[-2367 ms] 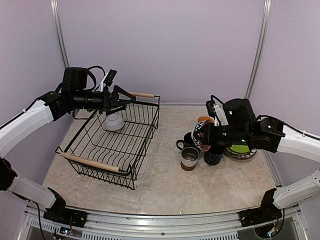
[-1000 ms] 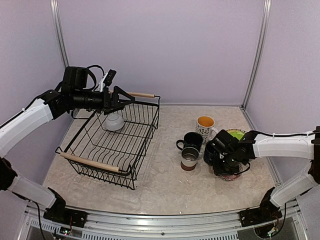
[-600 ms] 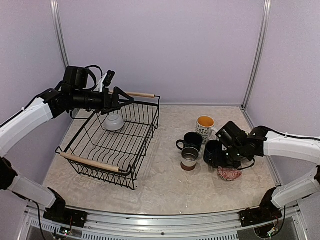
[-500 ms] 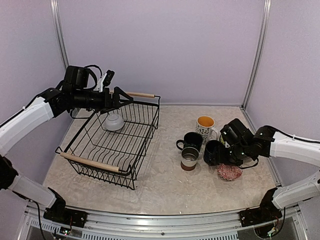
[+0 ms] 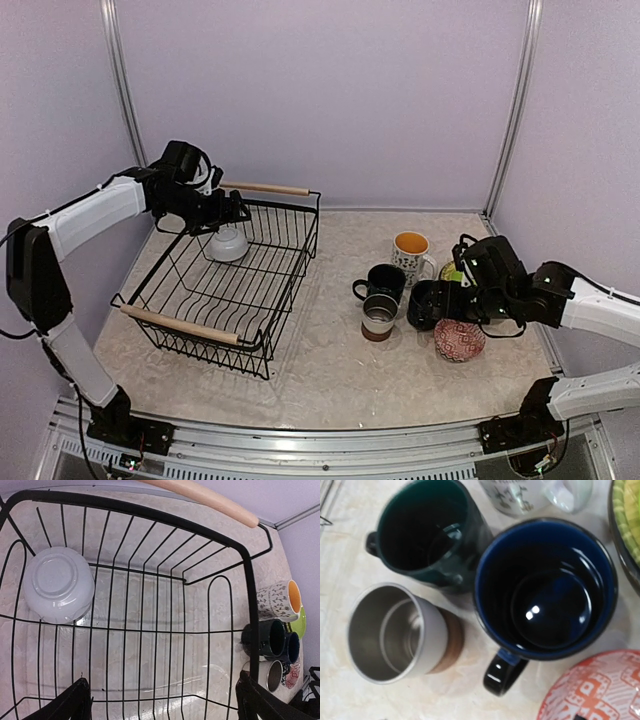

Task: Unload the mixed dishes from the dish rack
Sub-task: Move the bowl to the dish rack.

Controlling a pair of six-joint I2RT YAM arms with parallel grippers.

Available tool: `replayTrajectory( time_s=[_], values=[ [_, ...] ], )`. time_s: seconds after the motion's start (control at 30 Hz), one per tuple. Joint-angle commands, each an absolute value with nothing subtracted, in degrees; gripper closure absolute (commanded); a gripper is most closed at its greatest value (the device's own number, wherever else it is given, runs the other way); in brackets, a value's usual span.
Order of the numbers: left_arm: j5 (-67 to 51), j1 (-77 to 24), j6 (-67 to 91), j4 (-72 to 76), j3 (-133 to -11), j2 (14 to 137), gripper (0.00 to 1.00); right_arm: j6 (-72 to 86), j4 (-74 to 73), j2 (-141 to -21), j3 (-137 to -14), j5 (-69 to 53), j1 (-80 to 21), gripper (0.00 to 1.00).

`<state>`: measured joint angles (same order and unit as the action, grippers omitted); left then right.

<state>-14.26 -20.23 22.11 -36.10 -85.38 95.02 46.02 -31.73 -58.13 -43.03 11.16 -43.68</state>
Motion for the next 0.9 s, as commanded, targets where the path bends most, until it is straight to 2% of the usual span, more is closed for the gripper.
replayTrajectory(
  time_s=[0.0,0.23,0.33,0.57,0.7,0.87],
  values=[
    [-10.2,-18.3,20.3,-39.3,-89.2,99.6,0.06,44.0,-26.7,-55.4,-41.2,10.5,-43.4,0.22],
    [-7.3,-17.5,20.2,-42.2,-99.3,111.2,0.1,42.3,-24.5,-54.2,-40.8,9.2,-43.4,0.21],
    [-2.5,-17.4,17.1,-43.0,-104.2,117.2,0.1,42.2,-24.5,-53.2,-40.4,9.2,-43.5,0.21],
    [3.8,-16.7,11.3,-45.5,-113.6,127.2,0.25,44.1,-25.3,-49.1,-38.9,9.8,-43.5,0.21],
    [4.3,-16.8,9.0,-46.5,-116.6,129.6,0.22,44.6,-25.2,-48.0,-38.3,10.2,-43.4,0.21],
    [1.4,-17.5,10.8,-49.5,-118.0,132.2,0.23,44.8,-24.6,-49.0,-38.7,9.9,-43.5,0.21]
  ],
)
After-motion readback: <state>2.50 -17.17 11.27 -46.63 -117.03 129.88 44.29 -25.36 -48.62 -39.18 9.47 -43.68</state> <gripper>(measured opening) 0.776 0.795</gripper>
